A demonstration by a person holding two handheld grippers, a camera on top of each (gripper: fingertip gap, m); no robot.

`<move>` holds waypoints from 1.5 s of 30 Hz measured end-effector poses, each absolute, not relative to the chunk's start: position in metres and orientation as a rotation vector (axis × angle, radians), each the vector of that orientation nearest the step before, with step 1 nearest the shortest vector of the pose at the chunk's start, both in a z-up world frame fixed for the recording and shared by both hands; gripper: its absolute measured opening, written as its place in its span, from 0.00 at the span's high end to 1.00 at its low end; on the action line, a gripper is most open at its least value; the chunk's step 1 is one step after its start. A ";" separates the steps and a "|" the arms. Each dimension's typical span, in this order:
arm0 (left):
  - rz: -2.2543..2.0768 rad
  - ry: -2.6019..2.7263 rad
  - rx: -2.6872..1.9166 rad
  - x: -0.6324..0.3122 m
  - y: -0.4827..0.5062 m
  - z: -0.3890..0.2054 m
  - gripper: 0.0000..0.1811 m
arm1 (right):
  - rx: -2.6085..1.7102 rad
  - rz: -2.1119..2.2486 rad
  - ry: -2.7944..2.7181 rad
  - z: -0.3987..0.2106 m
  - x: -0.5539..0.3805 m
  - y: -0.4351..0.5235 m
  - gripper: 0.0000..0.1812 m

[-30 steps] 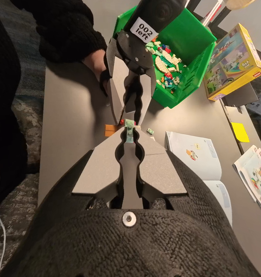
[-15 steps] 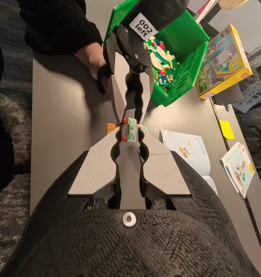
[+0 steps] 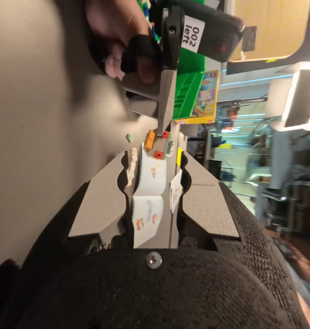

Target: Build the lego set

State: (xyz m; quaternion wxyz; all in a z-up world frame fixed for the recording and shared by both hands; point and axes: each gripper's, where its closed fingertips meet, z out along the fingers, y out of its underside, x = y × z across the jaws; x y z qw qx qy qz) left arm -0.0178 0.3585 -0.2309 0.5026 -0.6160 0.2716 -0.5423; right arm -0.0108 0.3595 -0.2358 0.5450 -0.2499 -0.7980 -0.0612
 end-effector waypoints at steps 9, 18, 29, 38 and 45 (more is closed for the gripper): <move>-1.318 0.650 -1.492 -0.017 0.359 -0.231 0.86 | -0.515 -0.275 -1.818 -0.237 -0.024 0.362 0.75; -1.315 0.658 -1.505 -0.016 0.359 -0.233 0.86 | -0.525 -0.298 -1.786 -0.238 -0.025 0.365 0.80; -1.350 0.630 -1.496 -0.019 0.360 -0.231 0.86 | -0.601 -0.267 -1.708 -0.236 -0.027 0.366 0.82; -1.370 0.610 -1.494 -0.020 0.361 -0.230 0.86 | -0.633 -0.187 -1.641 -0.237 -0.029 0.366 0.81; -1.383 0.597 -1.497 -0.021 0.362 -0.230 0.86 | -0.619 -0.139 -1.617 -0.234 -0.025 0.363 0.84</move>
